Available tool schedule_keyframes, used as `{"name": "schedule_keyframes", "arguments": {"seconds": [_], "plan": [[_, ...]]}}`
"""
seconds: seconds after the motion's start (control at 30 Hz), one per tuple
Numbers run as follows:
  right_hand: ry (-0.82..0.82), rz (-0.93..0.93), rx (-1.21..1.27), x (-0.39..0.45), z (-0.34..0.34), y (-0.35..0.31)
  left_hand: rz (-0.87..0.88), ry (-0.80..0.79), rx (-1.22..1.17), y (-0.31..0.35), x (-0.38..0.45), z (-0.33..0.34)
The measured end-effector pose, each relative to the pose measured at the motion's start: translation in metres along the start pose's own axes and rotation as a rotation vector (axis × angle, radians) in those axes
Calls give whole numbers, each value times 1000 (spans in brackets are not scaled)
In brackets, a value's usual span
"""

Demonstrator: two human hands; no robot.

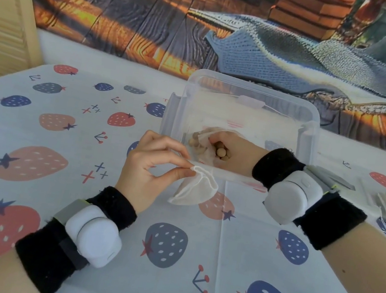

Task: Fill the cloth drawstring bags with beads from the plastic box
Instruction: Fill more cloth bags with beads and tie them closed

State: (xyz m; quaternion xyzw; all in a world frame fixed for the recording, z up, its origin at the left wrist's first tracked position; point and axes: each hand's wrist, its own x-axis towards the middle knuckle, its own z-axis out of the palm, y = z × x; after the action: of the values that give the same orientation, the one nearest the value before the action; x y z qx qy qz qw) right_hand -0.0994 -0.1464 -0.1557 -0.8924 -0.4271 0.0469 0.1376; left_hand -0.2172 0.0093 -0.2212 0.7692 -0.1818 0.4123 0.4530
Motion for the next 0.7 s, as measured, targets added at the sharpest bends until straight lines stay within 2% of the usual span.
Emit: {"name": "schedule_keyframes", "arguments": {"seconds": [0.13,0.37,0.47,0.7], "plan": [[-96,113,-171,9,-1,7,-3,-2,6,-1,0,0],[-210,163,-229,5,-5,0,-7,-5,10,0,0,0],[-271,177,-181,3,-6,2,-21,-3,3,0,0,0],[-242,174,-93,2,2,8,-22,-21,17,1,0,1]]}}
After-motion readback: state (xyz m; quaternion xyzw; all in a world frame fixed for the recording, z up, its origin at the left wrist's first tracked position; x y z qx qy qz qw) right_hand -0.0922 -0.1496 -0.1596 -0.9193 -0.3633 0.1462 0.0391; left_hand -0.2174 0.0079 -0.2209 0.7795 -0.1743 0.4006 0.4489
